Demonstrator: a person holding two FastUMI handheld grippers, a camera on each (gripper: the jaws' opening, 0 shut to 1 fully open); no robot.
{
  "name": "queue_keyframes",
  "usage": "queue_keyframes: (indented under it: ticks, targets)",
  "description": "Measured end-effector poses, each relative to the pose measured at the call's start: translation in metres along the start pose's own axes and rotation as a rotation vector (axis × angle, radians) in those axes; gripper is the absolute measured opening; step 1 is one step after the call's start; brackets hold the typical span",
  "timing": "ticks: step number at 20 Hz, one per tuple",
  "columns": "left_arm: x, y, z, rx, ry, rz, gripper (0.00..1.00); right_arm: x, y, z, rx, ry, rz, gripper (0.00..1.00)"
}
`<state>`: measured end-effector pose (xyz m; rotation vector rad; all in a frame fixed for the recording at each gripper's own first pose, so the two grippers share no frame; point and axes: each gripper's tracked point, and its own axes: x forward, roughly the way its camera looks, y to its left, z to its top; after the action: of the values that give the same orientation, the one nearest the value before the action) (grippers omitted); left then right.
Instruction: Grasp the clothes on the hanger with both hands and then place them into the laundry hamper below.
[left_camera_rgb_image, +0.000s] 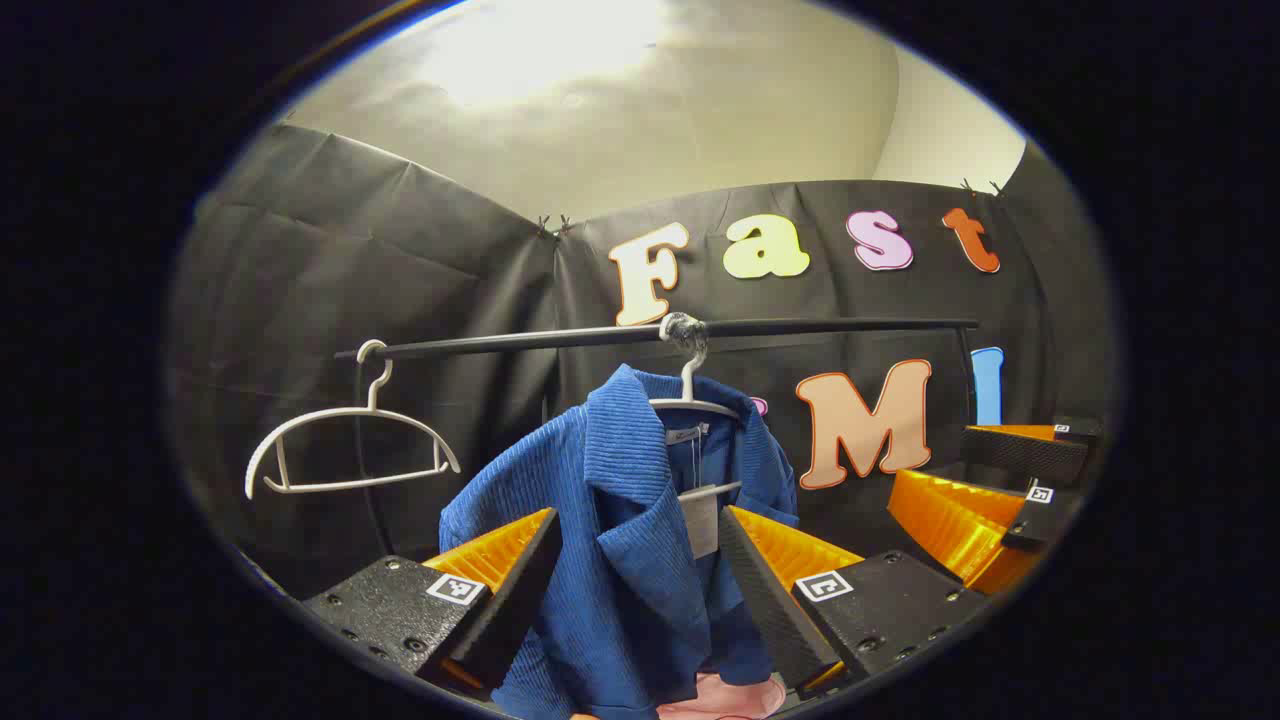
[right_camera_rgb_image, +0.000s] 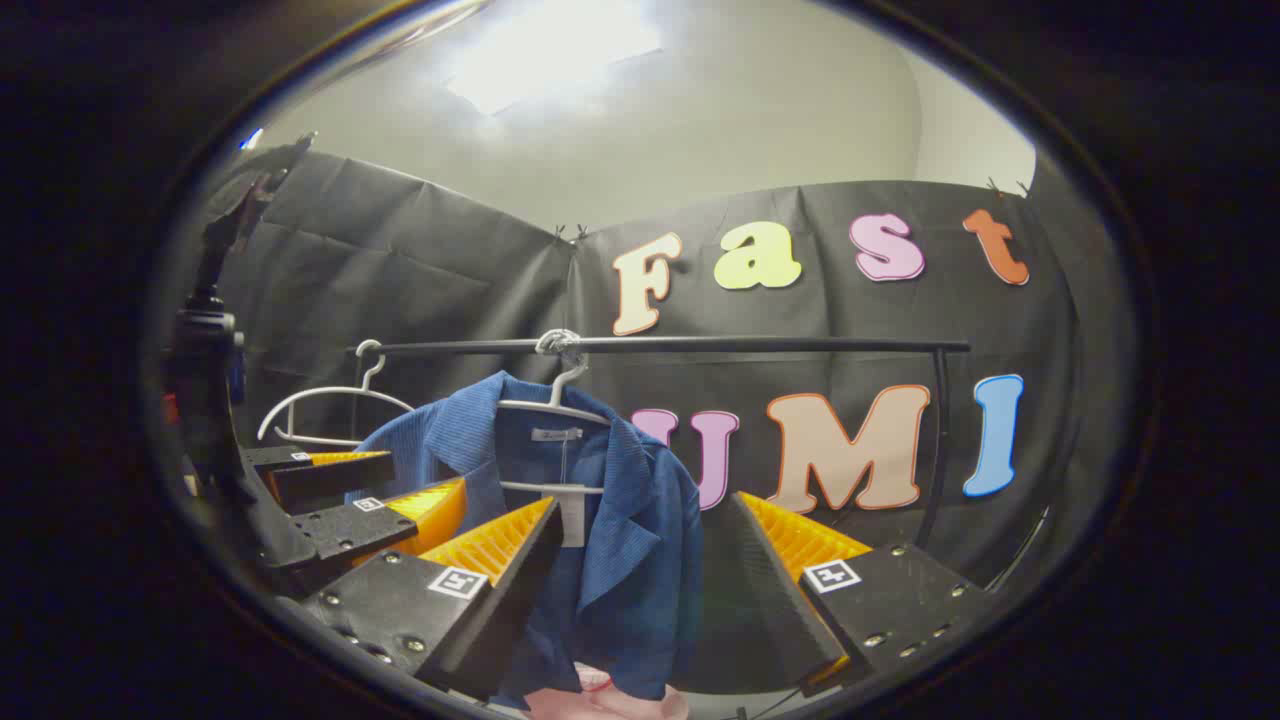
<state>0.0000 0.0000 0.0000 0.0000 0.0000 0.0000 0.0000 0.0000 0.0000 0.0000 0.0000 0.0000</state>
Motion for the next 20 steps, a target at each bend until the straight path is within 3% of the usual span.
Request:
queue_keyframes:
  ticks: [2, 13, 20]
  targets:
    - [0.003, 0.002, -0.005, 0.006, 0.010, 0.009, 0.96, -0.003, -0.002, -0.001, -0.011, 0.001, -0.007, 0.99]
    - [0.021, -0.003, -0.036, 0.006, 0.070, 0.045, 0.97, 0.012, -0.015, -0.010, -0.024, 0.007, -0.006, 0.96]
    - [0.045, 0.010, -0.066, 0.059, 0.108, 0.138, 0.96, 0.035, -0.024, -0.022, -0.032, 0.030, 0.029, 0.99]
